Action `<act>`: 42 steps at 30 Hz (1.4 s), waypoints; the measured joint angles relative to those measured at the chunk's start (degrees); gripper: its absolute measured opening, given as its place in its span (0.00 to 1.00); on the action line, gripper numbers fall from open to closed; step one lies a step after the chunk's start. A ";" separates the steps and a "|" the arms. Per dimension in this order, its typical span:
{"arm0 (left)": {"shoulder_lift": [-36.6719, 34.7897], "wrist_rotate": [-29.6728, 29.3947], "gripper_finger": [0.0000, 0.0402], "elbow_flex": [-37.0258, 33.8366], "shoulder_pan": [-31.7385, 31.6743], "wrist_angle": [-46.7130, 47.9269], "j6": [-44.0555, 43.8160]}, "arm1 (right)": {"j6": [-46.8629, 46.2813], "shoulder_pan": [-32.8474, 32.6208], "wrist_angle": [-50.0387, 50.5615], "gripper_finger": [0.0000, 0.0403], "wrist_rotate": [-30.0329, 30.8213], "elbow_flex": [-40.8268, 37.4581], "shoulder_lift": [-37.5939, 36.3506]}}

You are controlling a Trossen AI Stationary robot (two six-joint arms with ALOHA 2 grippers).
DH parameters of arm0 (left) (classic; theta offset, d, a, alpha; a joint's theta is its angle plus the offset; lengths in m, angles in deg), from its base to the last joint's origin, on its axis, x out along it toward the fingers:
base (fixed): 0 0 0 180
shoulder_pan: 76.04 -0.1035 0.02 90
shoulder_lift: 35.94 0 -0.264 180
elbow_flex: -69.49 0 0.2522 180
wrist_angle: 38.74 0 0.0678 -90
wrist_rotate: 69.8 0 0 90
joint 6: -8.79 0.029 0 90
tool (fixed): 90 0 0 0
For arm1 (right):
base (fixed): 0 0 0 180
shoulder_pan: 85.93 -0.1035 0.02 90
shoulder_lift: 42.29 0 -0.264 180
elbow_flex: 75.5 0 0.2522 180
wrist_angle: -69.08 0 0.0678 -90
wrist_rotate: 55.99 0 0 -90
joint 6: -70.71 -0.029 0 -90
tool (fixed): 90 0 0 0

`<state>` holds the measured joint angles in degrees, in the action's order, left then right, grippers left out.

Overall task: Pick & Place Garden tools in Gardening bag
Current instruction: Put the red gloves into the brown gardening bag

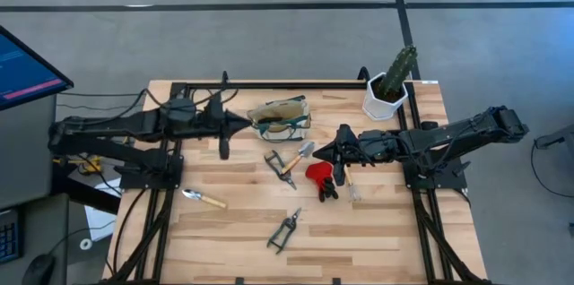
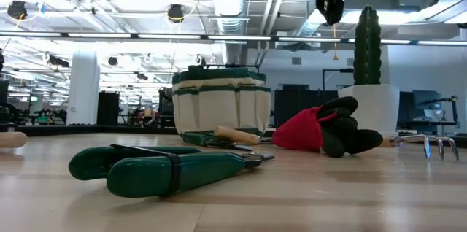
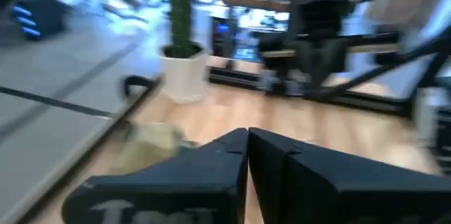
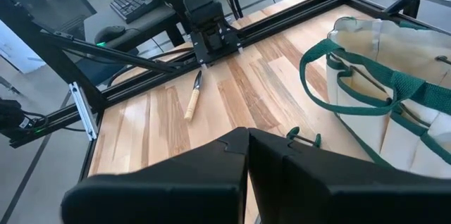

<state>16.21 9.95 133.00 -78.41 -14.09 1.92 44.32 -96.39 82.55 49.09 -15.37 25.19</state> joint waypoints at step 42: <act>1.21 2.36 0.00 -0.04 11.65 -1.24 -4.04 | -0.65 -0.39 -0.14 0.00 -3.45 0.00 0.00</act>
<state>17.42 12.30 132.96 -66.76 -15.33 -2.13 43.67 -96.78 82.42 45.65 -15.37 25.19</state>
